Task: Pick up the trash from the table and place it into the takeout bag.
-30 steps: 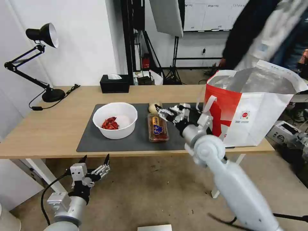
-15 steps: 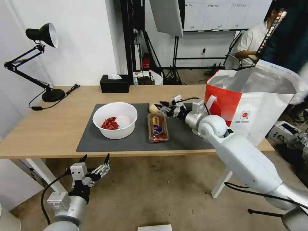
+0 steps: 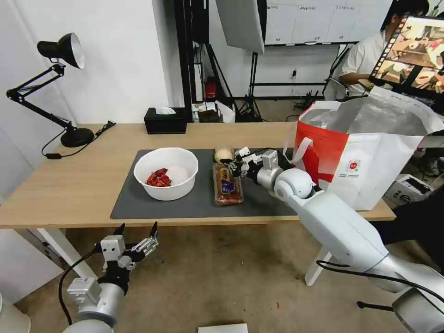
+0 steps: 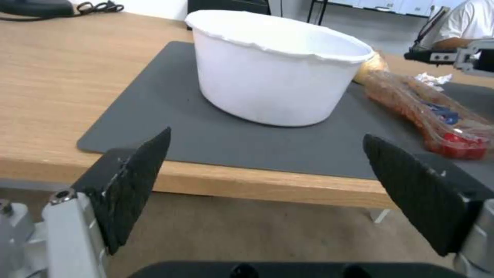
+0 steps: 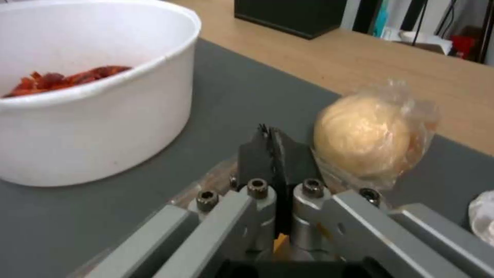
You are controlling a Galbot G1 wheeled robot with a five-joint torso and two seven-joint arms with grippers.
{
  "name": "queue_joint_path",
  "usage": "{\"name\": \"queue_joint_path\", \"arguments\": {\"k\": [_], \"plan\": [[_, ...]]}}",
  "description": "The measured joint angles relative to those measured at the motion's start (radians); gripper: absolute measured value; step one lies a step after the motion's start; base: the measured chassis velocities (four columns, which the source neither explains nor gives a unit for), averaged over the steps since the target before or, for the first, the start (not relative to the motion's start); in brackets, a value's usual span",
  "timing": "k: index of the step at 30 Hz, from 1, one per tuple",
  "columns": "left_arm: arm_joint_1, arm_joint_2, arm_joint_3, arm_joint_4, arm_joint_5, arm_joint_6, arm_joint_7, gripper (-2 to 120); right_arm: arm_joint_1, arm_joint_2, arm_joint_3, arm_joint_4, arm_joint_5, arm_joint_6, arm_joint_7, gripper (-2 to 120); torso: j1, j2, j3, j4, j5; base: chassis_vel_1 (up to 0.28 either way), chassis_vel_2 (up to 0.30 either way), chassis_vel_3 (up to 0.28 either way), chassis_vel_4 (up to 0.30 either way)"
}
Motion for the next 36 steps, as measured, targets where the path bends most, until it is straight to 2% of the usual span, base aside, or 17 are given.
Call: {"name": "queue_joint_path", "arguments": {"k": [15, 21, 24, 25, 28, 29, 32, 33, 36], "plan": [[-0.021, 0.039, 0.009, -0.009, -0.095, 0.005, 0.04, 100, -0.036, -0.003, 0.018, -0.009, 0.006, -0.002, 0.013, 0, 0.0, 0.0, 0.0, 0.0, 0.0, 0.0, 0.0, 0.0, 0.0], [-0.025, 0.069, 0.012, -0.027, -0.177, 0.028, 0.042, 100, -0.052, -0.014, 0.029, -0.002, 0.013, -0.002, 0.016, 0, 0.0, 0.0, 0.0, 0.0, 0.0, 0.0, 0.0, 0.0, 0.0], [-0.029, 0.096, 0.017, -0.038, -0.264, 0.044, 0.042, 100, -0.058, -0.02, 0.035, -0.001, 0.02, -0.002, 0.016, 0, 0.0, 0.0, 0.0, 0.0, 0.0001, 0.0, 0.0, 0.0, 0.0], [-0.029, 0.096, 0.017, -0.038, -0.264, 0.044, 0.042, 100, -0.058, -0.02, 0.035, -0.001, 0.02, -0.002, 0.016, 0, 0.0, 0.0, 0.0, 0.0, 0.0001, 0.0, 0.0, 0.0, 0.0], [-0.029, 0.127, 0.02, -0.057, -0.385, 0.068, 0.039, 100, -0.059, -0.025, 0.036, 0.005, 0.029, -0.002, 0.017, 0, 0.0, 0.0, 0.0, 0.0, 0.0001, 0.0, 0.0, 0.0, 0.0], [-0.029, 0.127, 0.02, -0.057, -0.385, 0.068, 0.039, 100, -0.059, -0.025, 0.036, 0.005, 0.029, -0.002, 0.017, 0, 0.0, 0.0, 0.0, 0.0, 0.0001, 0.0, 0.0, 0.0, 0.0], [-0.061, 0.156, 0.031, -0.074, -0.552, 0.099, 0.023, 100, -0.055, -0.029, 0.033, 0.012, 0.036, -0.002, 0.017, 0, 0.0, 0.0, 0.0, 0.0, 0.0, 0.0, 0.0, 0.0, 0.0], [-0.061, 0.156, 0.031, -0.074, -0.552, 0.099, 0.023, 100, -0.055, -0.029, 0.033, 0.012, 0.036, -0.002, 0.017, 0, 0.0, 0.0, 0.0, 0.0, 0.0, 0.0, 0.0, 0.0, 0.0], [-0.109, 0.171, 0.041, -0.078, -0.709, 0.125, -0.01, 100, -0.049, -0.032, 0.028, 0.013, 0.041, -0.004, 0.02, 0, 0.0, 0.0, 0.0, -0.0002, 0.0, 0.0, 0.0, 0.0, 0.0]]}}
